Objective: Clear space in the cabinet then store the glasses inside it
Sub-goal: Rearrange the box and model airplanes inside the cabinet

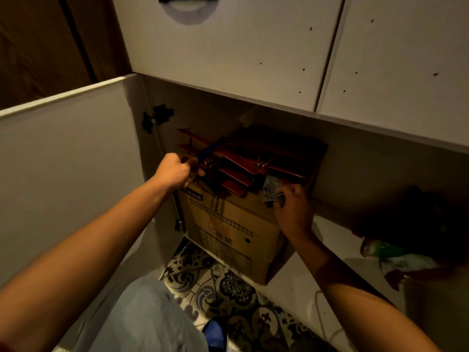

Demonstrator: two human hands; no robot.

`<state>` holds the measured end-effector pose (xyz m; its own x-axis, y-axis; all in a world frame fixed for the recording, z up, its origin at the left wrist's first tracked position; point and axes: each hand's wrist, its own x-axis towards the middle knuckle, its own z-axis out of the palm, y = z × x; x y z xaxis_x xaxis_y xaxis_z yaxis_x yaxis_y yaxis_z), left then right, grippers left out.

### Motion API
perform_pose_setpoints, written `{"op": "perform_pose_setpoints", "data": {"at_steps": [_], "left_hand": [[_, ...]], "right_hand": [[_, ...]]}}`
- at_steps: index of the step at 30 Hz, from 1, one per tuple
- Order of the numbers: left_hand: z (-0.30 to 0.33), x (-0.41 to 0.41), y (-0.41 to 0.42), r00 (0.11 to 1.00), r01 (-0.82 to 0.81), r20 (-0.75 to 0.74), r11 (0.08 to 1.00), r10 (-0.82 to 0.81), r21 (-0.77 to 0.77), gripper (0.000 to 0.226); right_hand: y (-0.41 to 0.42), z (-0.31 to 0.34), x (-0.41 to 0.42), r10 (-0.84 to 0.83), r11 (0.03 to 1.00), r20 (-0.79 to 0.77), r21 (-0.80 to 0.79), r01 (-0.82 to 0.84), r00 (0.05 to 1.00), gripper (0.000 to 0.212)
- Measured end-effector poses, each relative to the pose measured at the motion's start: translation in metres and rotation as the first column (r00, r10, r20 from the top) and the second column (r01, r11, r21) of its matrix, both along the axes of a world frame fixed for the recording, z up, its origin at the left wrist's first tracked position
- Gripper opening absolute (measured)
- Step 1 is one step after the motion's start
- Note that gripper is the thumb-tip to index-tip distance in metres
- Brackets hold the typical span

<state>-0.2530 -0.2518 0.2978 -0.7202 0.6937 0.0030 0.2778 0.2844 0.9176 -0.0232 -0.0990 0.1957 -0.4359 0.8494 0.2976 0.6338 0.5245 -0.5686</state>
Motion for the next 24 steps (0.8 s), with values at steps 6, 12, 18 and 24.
{"op": "perform_pose_setpoints", "data": {"at_steps": [6,12,18,24], "left_hand": [[0.002,-0.014,0.012,0.998,0.05,-0.033,0.999,-0.05,-0.005,0.023],[0.011,-0.02,0.023,0.998,0.05,-0.026,0.999,-0.05,-0.013,0.016],[0.015,-0.02,0.033,0.997,0.034,0.061,0.997,-0.039,0.075,0.009],[0.004,-0.034,0.045,0.988,-0.004,0.151,0.99,-0.018,0.144,0.022]], "right_hand": [[0.005,-0.003,-0.002,0.007,1.0,0.038,-0.007,-0.007,0.999,0.027],[0.007,-0.015,-0.008,0.05,0.999,0.126,-0.008,-0.05,0.991,0.028],[0.009,-0.026,-0.007,0.062,0.993,0.208,0.085,-0.081,0.976,0.029],[0.007,-0.032,-0.003,0.064,0.993,0.171,0.085,-0.08,0.983,0.06]]}}
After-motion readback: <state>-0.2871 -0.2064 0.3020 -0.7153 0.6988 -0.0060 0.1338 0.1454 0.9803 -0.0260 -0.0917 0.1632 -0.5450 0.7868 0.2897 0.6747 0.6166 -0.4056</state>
